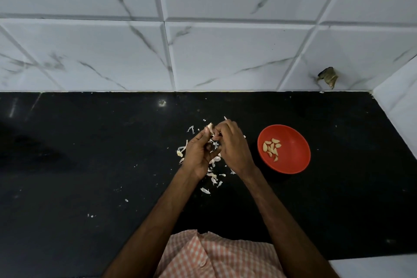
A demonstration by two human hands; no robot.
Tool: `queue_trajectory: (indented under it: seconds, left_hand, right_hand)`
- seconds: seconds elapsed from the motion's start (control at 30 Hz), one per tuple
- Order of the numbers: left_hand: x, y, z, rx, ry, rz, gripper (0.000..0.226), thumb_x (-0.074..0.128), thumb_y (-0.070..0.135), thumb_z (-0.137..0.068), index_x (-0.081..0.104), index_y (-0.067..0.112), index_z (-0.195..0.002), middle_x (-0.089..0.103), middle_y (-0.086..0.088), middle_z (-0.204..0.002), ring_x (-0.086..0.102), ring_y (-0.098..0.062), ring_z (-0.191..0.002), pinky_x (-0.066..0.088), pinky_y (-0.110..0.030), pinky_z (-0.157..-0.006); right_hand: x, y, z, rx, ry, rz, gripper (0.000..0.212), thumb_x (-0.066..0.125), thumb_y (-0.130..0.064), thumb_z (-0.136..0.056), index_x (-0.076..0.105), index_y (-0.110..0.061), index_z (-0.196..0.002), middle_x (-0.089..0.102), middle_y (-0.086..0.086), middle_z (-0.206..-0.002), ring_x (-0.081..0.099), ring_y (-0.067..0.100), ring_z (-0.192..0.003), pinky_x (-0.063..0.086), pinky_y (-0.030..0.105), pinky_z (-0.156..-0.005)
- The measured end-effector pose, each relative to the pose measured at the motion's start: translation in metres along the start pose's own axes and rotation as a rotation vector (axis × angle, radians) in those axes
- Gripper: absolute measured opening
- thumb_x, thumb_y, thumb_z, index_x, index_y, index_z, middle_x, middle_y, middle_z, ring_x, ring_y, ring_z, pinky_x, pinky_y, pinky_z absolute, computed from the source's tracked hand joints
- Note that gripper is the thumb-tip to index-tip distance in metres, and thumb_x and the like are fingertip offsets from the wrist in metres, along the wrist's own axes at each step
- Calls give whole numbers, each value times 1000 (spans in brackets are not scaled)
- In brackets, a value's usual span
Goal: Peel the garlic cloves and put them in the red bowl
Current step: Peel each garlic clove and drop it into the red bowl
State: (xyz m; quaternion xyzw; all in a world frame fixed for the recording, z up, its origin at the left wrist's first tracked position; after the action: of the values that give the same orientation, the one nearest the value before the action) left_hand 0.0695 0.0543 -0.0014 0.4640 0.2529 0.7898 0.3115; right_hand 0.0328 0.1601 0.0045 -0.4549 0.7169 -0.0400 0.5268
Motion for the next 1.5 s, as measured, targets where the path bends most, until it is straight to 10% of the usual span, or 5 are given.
queue_trajectory:
  seconds: [0.37,0.6,1.0,1.5]
  left_hand:
    - [-12,4,-4,76,22,-35,20,55,18,-102,71,15,-113,72,8,-92,48,-2,-57,58,-25,-63]
    - [-16,6,-4,254,-15,-305,26,51,17,-105,64,0,-120,69,-21,-114,68,-26,-93,62,-44,-71]
    - [-15,14,-3,346,-43,-542,22,57,16,-102,72,2,-93,63,-1,-71,42,-6,-48,31,-18,-42]
    - [-20,23,-5,115,-57,-480,18,59,13,-100,72,0,-100,54,3,-62,39,-1,-46,28,-15,-40]
  right_hand:
    - [-11,7,6,209,22,-204,19,61,-5,-98,66,-15,-114,67,-3,-106,62,9,-98,53,27,-83]
    - [-12,-2,-10,187,53,-268,7,66,-11,-97,68,-12,-103,65,-3,-99,63,9,-93,56,32,-80]
    - [-18,3,-17,-16,-63,-77,9,58,-19,-97,63,-12,-100,57,-5,-102,47,4,-94,42,18,-68]
    - [-9,5,-17,-40,-215,-149,12,40,-13,-92,52,-15,-95,51,-3,-97,54,19,-88,52,46,-69]
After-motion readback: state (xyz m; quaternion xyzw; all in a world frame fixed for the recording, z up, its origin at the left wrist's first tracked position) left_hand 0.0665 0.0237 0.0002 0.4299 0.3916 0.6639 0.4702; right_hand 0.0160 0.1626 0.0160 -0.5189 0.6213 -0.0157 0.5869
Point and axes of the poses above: each hand's wrist, its own z-axis away from the middle knuckle, its own x-axis out of the palm, y = z × x, the point moved 2 cm from there along -z, towards the middle knuckle
